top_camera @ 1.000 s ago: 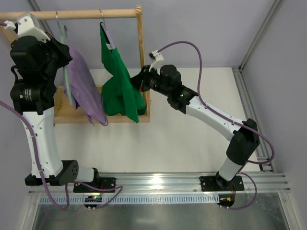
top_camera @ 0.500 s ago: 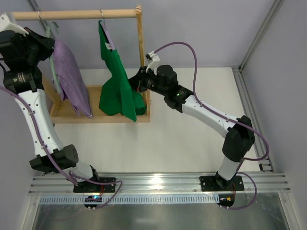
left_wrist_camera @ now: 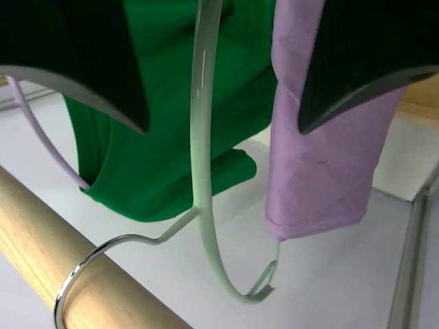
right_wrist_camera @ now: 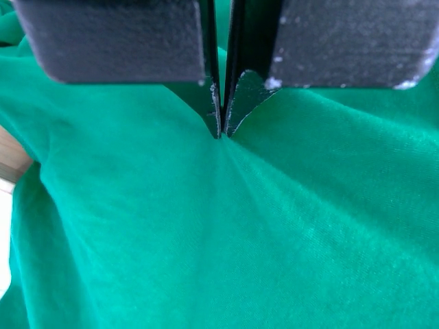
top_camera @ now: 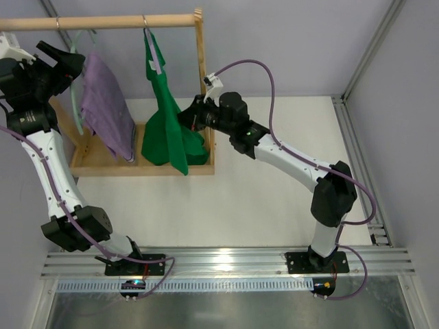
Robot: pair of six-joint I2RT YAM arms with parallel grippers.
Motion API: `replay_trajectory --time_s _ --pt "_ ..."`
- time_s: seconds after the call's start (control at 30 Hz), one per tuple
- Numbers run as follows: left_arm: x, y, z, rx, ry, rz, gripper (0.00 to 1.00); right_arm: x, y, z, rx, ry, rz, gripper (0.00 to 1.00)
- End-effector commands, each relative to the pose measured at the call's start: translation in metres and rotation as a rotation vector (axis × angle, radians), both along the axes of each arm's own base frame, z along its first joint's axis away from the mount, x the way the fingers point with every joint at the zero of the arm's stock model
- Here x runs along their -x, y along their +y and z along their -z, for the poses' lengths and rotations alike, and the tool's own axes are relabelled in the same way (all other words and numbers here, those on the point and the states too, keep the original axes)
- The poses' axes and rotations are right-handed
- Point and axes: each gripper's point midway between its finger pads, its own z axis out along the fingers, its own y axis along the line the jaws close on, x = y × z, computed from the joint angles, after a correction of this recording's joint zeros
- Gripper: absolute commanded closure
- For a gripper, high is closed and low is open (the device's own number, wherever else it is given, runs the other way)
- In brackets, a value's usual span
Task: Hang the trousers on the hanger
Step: Hang the hanger with trousers onto the clothesline
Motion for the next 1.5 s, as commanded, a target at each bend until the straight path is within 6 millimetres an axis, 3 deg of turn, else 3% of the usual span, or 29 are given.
replay_trajectory --time_s 0.0,0.1,0.2,0.23,0.3,0.37,0.4,0.47,0.5,0.57,0.6,0.63,0.67,0.7,0.73,0.77,0.8,0.83,0.87,0.9,0.93,0.97,1.03,1.07,1.1,1.17,1.2,1.3,1.47 --pt "0.019 -0.015 -0.029 -0.036 -0.079 0.045 0.07 0.001 0.003 -0.026 -0.043 -0.025 -0.021 0.94" --pt "0.030 -0.011 -0.036 -0.058 -0.071 -0.007 0.00 0.004 0.003 -0.030 -0.042 -0.012 -0.025 0.88" --pt "0.051 0.002 -0.043 -0.069 -0.056 -0.140 0.00 0.011 -0.003 -0.035 -0.043 -0.010 -0.031 0.66" --pt "0.056 0.005 -0.043 -0.056 -0.040 -0.175 0.00 0.013 -0.005 -0.036 -0.042 -0.007 -0.030 0.48" --pt "0.072 0.003 -0.060 -0.063 -0.065 -0.210 0.00 0.015 -0.012 -0.034 -0.030 -0.003 -0.013 0.33" --pt "0.079 -0.004 -0.070 -0.064 -0.084 -0.195 0.00 0.024 -0.023 -0.033 -0.010 0.004 0.001 0.05" --pt "0.083 -0.014 -0.078 -0.066 -0.100 -0.157 0.00 0.026 -0.028 -0.032 -0.001 0.000 0.011 0.00" --pt "0.087 -0.031 -0.077 -0.056 -0.084 -0.095 0.00 0.035 -0.047 -0.029 0.019 -0.002 0.051 0.00" --pt "0.086 -0.054 -0.076 -0.059 -0.083 -0.015 0.00 0.038 -0.054 -0.026 0.028 -0.002 0.066 0.00" --pt "0.091 -0.076 -0.068 -0.094 -0.055 0.040 0.00 0.048 -0.076 -0.023 0.059 -0.016 0.110 0.00" --pt "0.091 -0.098 -0.062 -0.107 -0.037 0.088 0.00 0.054 -0.086 -0.018 0.086 -0.007 0.125 0.00" --pt "0.104 -0.110 -0.056 -0.143 -0.018 0.115 0.00 0.054 -0.097 -0.005 0.126 -0.001 0.163 0.00" --pt "0.110 -0.119 -0.052 -0.149 -0.008 0.134 0.00 0.064 -0.112 -0.020 0.111 -0.025 0.185 0.00" --pt "0.119 -0.133 -0.050 -0.151 -0.013 0.171 0.00 0.066 -0.123 -0.018 0.128 -0.025 0.213 0.00" --pt "0.120 -0.138 -0.029 -0.137 0.033 0.200 0.00 0.072 -0.133 -0.002 0.175 0.003 0.231 0.00" --pt "0.145 -0.144 -0.038 -0.129 -0.017 0.207 0.00 0.070 -0.150 -0.002 0.192 0.001 0.303 0.00" --pt "0.154 -0.149 -0.032 -0.117 -0.020 0.227 0.00 0.080 -0.166 -0.013 0.177 -0.011 0.331 0.00" --pt "0.157 -0.158 -0.011 -0.092 0.018 0.277 0.00 0.086 -0.179 0.001 0.212 0.017 0.359 0.00" --pt "0.179 -0.165 -0.011 -0.081 -0.011 0.301 0.00 0.087 -0.195 0.003 0.209 0.038 0.427 0.00" --pt "0.185 -0.176 -0.005 -0.034 -0.009 0.355 0.00 0.098 -0.211 -0.006 0.179 0.035 0.458 0.00" --pt "0.194 -0.184 0.002 -0.014 -0.003 0.401 0.00 0.104 -0.226 0.008 0.221 0.074 0.491 0.00" --pt "0.196 -0.192 0.029 0.016 0.058 0.450 0.00 0.108 -0.236 0.011 0.229 0.091 0.523 0.00" --pt "0.220 -0.195 0.042 0.019 0.056 0.453 0.00 0.121 -0.263 0.016 0.238 0.127 0.592 0.00" --pt "0.223 -0.196 0.058 0.031 0.081 0.460 0.00 0.126 -0.269 0.018 0.241 0.136 0.600 0.00" --pt "0.237 -0.200 0.058 0.027 0.053 0.477 0.00 0.130 -0.272 0.019 0.243 0.146 0.601 0.00" --pt "0.249 -0.215 0.071 0.059 0.090 0.562 0.00 0.142 -0.280 0.023 0.252 0.165 0.589 0.00" --pt "0.246 -0.219 0.093 0.091 0.145 0.584 0.00 0.146 -0.283 0.024 0.241 0.180 0.589 0.00" --pt "0.253 -0.219 0.122 0.112 0.187 0.577 0.00 0.161 -0.288 0.017 0.182 0.170 0.559 0.00" --pt "0.256 -0.224 0.145 0.132 0.219 0.603 0.00 0.176 -0.297 0.015 0.105 0.125 0.534 0.00"
